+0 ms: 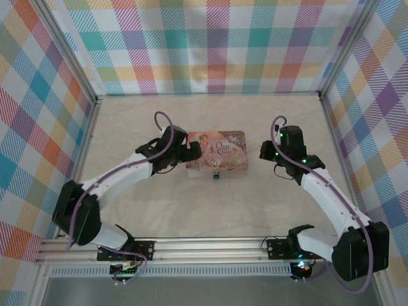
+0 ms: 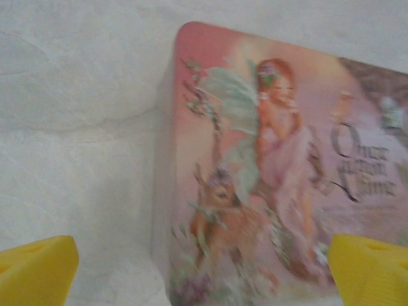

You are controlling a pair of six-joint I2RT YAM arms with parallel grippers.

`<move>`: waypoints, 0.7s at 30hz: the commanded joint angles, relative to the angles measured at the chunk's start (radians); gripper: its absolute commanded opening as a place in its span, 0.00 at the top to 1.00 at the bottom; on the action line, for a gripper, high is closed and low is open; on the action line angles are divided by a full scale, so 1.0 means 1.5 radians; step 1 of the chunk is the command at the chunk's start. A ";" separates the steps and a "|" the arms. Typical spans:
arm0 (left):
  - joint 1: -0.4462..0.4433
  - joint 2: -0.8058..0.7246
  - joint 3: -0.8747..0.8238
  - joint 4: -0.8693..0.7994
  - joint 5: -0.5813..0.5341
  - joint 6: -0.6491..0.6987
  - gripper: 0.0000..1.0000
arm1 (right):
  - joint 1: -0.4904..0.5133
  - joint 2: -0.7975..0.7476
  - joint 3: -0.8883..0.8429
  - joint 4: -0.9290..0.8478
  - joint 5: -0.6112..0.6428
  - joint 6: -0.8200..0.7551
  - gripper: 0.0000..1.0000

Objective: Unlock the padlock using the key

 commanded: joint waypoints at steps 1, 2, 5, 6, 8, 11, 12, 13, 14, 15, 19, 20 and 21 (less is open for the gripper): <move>0.018 0.058 0.055 0.044 0.013 0.011 0.00 | -0.004 0.014 0.011 0.048 0.042 -0.011 1.00; 0.022 0.074 0.064 0.053 0.016 0.013 0.00 | -0.004 0.019 0.007 0.057 0.046 -0.011 1.00; 0.043 0.121 0.091 0.082 0.046 0.013 0.00 | -0.006 0.048 0.007 0.064 0.066 -0.016 1.00; 0.049 0.134 0.100 0.095 0.059 0.013 0.00 | -0.008 0.059 0.008 0.066 0.071 -0.018 1.00; 0.055 0.159 0.119 0.106 0.078 0.018 0.00 | -0.008 0.077 0.006 0.076 0.078 -0.018 1.00; 0.055 0.195 0.155 0.107 0.095 0.031 0.00 | -0.007 0.108 0.005 0.094 0.084 -0.018 1.00; 0.055 0.209 0.167 0.106 0.098 0.034 0.00 | -0.007 0.122 0.009 0.094 0.084 -0.018 1.00; 0.056 0.220 0.179 0.105 0.101 0.035 0.00 | -0.008 0.135 0.011 0.096 0.082 -0.017 1.00; 0.056 0.229 0.187 0.104 0.104 0.036 0.00 | -0.008 0.145 0.014 0.098 0.079 -0.016 1.00; 0.056 0.239 0.195 0.102 0.105 0.037 0.01 | -0.007 0.155 0.015 0.099 0.074 -0.016 1.00; 0.057 0.265 0.217 0.103 0.112 0.036 0.01 | -0.006 0.193 0.018 0.103 0.051 -0.008 1.00; 0.058 0.268 0.221 0.103 0.113 0.035 0.01 | -0.004 0.200 0.019 0.103 0.043 -0.007 1.00; 0.058 0.272 0.224 0.105 0.116 0.035 0.01 | -0.001 0.207 0.018 0.102 0.038 -0.006 1.00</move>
